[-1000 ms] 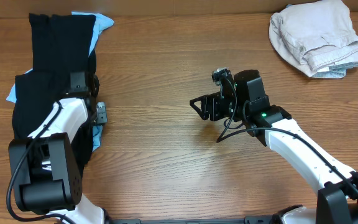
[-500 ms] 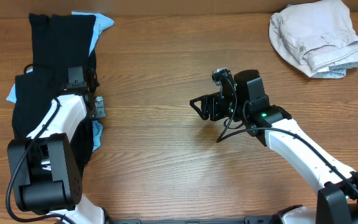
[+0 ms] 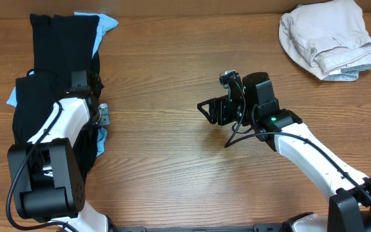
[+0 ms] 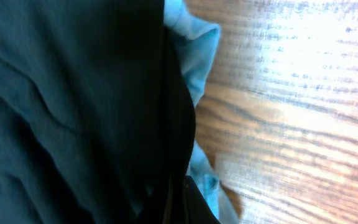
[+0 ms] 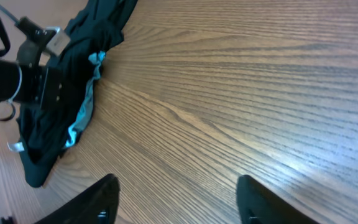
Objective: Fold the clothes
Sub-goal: 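Lift the black T-shirt up with the left gripper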
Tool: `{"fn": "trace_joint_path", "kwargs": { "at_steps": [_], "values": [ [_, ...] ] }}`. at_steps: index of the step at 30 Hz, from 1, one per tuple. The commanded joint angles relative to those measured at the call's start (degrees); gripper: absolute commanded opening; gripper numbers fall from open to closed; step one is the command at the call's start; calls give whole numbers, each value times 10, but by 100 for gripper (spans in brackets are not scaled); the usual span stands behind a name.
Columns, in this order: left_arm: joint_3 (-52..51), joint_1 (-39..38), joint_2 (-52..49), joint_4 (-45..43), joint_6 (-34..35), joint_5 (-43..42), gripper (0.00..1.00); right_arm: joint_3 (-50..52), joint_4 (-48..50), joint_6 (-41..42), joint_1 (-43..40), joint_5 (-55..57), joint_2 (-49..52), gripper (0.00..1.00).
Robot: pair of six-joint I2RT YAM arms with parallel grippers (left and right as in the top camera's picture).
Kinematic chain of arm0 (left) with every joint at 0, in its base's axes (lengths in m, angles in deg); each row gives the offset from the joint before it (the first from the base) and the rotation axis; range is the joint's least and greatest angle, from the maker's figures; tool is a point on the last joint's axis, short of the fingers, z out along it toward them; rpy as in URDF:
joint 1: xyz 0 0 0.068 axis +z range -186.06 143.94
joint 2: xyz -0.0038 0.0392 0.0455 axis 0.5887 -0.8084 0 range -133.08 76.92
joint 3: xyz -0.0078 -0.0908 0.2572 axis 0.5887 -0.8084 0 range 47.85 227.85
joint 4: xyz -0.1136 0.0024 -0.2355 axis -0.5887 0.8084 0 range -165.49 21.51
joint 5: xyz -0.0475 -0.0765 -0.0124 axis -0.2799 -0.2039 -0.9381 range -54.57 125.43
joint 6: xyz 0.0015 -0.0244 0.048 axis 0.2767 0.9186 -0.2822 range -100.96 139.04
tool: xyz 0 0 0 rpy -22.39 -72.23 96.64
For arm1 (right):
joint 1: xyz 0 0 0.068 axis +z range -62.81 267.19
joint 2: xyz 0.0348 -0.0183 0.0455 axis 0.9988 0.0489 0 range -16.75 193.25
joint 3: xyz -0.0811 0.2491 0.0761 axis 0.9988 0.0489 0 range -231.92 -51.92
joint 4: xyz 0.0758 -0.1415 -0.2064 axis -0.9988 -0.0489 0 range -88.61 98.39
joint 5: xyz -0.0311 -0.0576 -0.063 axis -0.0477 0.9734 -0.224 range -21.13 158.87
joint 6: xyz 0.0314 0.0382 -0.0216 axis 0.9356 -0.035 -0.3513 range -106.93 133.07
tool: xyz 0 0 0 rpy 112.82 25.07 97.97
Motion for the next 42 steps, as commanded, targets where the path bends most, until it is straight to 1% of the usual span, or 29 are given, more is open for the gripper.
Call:
{"fn": "trace_joint_path", "kwargs": {
  "at_steps": [1, 2, 3, 7, 8, 9, 13, 16, 20, 24, 25, 26, 31, 35, 40, 42],
  "values": [
    [41, 5, -4, 41, 8, -19, 4, -11, 5, -1, -4, 15, 1, 57],
    [85, 5, 0, 87, 8, -34, 4, -11, 11, 2, -11, 15, 0, 52],
    [112, 5, 2, 112, 8, -42, 4, -11, 13, 7, -16, 15, -2, 50],
    [260, 4, 6, 219, 8, -82, 4, -18, 10, 17, -42, 12, -21, 47],
    [306, 2, 6, 247, 7, -97, 4, -22, 7, 17, -49, 12, -30, 47],
    [393, -2, 6, 292, 7, -129, 4, -28, -3, 17, -61, 12, -49, 47],
    [558, -22, 6, 352, 6, -186, 4, -42, -36, 16, -84, 12, -101, 47],
    [662, -45, 6, 372, 5, -223, 4, -46, -55, 17, -94, 12, -142, 47],
    [781, -87, 6, 365, 3, -265, 4, -46, -76, 17, -95, 12, -189, 48],
    [864, -129, 6, 327, 7, -286, 4, -46, -99, 16, -95, 5, -216, 49],
    [880, -141, 6, 313, 14, -286, 4, -46, -106, 16, -95, 2, -219, 52],
    [893, -152, 6, 297, 20, -286, 4, -46, -110, 14, -95, -1, -220, 53],
    [920, -204, 6, 221, 39, -286, 4, -46, -137, 12, -95, -9, -222, 57],
    [920, -242, 6, 158, 43, -286, 4, -46, -164, -15, -95, -9, -222, 62],
    [920, -267, 6, 118, 45, -283, 4, -46, -199, -39, -95, -9, -222, 66],
    [920, -270, 6, 117, 45, -280, 4, -46, -215, -66, -94, -38, -222, 68]
  ]
}}
